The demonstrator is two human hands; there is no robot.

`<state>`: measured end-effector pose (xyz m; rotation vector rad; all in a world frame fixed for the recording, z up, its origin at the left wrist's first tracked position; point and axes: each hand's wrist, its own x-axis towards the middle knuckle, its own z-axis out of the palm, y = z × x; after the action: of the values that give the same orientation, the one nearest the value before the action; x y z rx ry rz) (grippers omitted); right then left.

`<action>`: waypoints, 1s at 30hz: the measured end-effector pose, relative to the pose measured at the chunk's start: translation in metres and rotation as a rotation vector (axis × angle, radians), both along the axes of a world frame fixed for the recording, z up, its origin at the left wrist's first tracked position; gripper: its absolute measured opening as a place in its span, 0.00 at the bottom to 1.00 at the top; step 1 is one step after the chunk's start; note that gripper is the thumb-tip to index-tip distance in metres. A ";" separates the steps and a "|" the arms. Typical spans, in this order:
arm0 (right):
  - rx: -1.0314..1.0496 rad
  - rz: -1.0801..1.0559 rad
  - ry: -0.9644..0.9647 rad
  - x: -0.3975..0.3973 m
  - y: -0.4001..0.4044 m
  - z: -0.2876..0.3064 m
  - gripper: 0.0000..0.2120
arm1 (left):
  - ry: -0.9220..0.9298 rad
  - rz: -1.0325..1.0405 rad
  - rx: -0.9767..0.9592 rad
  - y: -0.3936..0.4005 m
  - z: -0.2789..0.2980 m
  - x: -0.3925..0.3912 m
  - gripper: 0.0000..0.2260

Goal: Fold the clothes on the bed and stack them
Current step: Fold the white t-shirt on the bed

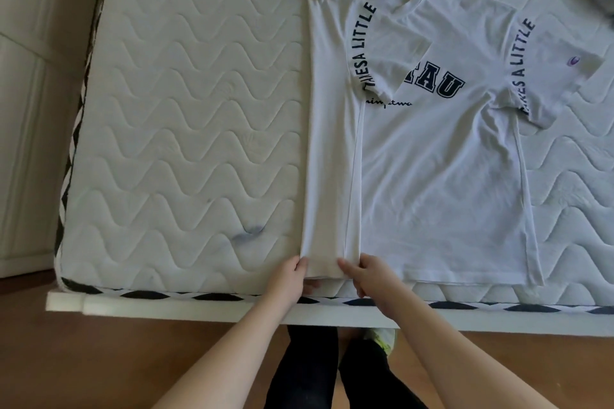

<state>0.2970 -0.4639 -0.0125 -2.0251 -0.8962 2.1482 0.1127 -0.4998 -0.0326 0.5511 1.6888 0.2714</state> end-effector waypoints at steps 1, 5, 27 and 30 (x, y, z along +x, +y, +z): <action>-0.013 -0.027 0.025 0.001 -0.002 -0.001 0.11 | -0.018 0.016 0.004 -0.002 0.001 -0.001 0.16; -0.019 0.000 -0.046 0.004 -0.004 0.000 0.08 | 0.012 0.099 -0.066 -0.009 -0.003 -0.003 0.17; 0.248 0.275 -0.280 0.009 -0.002 -0.012 0.16 | 0.511 -0.253 0.144 0.030 -0.001 -0.002 0.17; 0.262 0.362 -0.338 0.012 -0.003 -0.012 0.18 | 0.472 -0.299 0.100 0.023 0.000 0.004 0.20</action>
<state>0.3090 -0.4666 -0.0245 -2.2604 -1.6051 1.7227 0.1166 -0.4769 -0.0321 0.9893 2.0184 0.0050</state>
